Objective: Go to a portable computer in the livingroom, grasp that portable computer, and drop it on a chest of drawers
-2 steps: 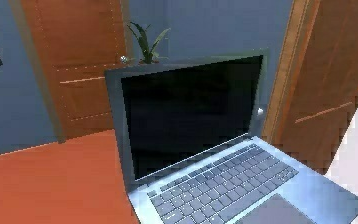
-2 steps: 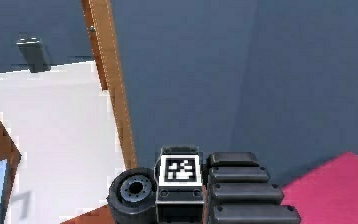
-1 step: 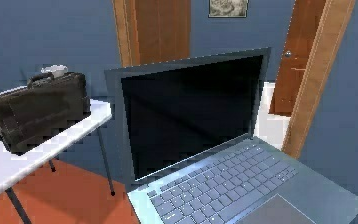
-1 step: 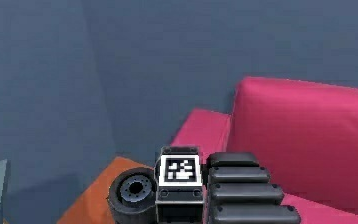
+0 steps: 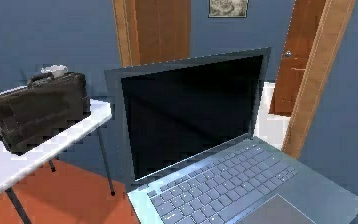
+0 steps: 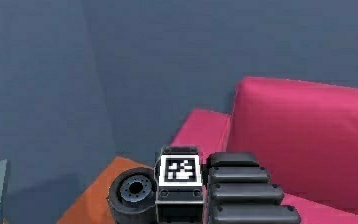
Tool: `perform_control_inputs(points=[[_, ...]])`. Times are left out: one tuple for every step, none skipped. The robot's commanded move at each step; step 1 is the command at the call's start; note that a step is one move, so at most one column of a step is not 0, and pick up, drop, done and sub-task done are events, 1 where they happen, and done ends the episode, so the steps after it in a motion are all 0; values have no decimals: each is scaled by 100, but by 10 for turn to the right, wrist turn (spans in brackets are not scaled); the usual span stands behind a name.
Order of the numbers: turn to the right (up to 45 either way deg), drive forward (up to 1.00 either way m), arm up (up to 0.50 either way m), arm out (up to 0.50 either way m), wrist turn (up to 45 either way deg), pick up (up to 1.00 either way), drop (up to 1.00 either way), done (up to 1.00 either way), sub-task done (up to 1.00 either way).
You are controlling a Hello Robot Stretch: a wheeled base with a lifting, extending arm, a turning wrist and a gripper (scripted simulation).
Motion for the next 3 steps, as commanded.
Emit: perform_control_inputs(points=[[450,0,0,0,0,0,0,0,0],[-450,0,0,0,0,0,0,0,0],[-450,0,0,0,0,0,0,0,0]])
